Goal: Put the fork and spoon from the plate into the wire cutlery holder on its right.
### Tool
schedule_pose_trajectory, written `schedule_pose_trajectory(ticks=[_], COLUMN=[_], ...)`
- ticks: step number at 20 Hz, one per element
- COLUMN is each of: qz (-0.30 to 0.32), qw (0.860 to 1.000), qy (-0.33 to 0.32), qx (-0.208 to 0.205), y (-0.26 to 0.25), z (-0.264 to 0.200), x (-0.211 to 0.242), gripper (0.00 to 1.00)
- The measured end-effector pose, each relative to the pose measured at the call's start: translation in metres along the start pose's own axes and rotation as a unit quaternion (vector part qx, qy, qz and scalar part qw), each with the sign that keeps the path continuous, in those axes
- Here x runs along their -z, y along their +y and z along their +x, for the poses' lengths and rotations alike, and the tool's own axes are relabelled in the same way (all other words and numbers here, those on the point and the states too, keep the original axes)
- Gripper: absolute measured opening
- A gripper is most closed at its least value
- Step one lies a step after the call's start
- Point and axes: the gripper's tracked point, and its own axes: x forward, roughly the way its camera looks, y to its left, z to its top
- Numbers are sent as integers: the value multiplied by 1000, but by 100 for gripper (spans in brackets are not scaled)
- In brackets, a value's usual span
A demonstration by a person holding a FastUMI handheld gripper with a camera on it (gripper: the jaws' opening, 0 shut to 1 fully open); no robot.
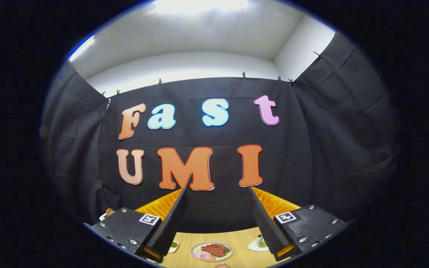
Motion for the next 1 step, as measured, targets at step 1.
schedule_pose_trajectory(ticks=[1], qz=[-1], qw=[1000], qy=[1], qx=[0], y=[-1], z=[-2], x=[1], gripper=[97])
